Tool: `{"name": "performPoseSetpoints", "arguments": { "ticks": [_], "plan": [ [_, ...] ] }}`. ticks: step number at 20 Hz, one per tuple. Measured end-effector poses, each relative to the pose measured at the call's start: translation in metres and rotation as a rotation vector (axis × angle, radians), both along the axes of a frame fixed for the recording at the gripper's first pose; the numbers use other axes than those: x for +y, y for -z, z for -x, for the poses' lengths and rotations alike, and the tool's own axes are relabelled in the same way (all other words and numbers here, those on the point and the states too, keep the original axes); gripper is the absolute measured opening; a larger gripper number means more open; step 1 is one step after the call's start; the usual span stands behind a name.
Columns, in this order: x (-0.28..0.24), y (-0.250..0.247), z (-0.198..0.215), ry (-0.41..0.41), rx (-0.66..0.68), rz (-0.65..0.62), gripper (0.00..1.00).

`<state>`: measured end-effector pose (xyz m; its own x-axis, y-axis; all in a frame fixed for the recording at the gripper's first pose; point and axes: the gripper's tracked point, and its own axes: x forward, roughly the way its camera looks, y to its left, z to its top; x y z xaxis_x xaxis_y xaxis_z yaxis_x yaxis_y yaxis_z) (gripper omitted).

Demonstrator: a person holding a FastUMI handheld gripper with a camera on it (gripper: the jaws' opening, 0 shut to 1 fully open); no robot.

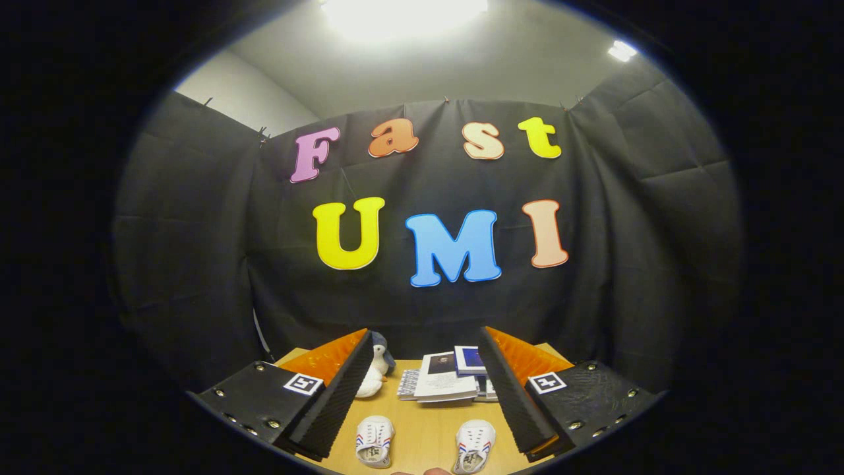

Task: Open the storage box then place both shoes into the box .Put the left shoe in first, then the right shoe, with the right side of both shoes facing outward in a uniform manner.

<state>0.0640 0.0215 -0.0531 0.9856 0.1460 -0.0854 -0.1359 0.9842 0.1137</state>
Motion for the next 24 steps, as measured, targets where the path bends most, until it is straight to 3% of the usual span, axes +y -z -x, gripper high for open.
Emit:
{"name": "performPoseSetpoints", "arguments": {
  "ticks": [5,11,16,24],
  "plan": [
    [0.025,0.033,-0.017,-0.079,0.068,-0.036,0.98],
    [0.080,0.077,-0.029,-0.261,0.185,-0.155,0.99],
    [0.131,0.127,-0.039,-0.423,0.366,-0.267,0.97],
    [0.187,0.198,-0.037,-0.610,0.621,-0.418,0.96]
  ]
}}
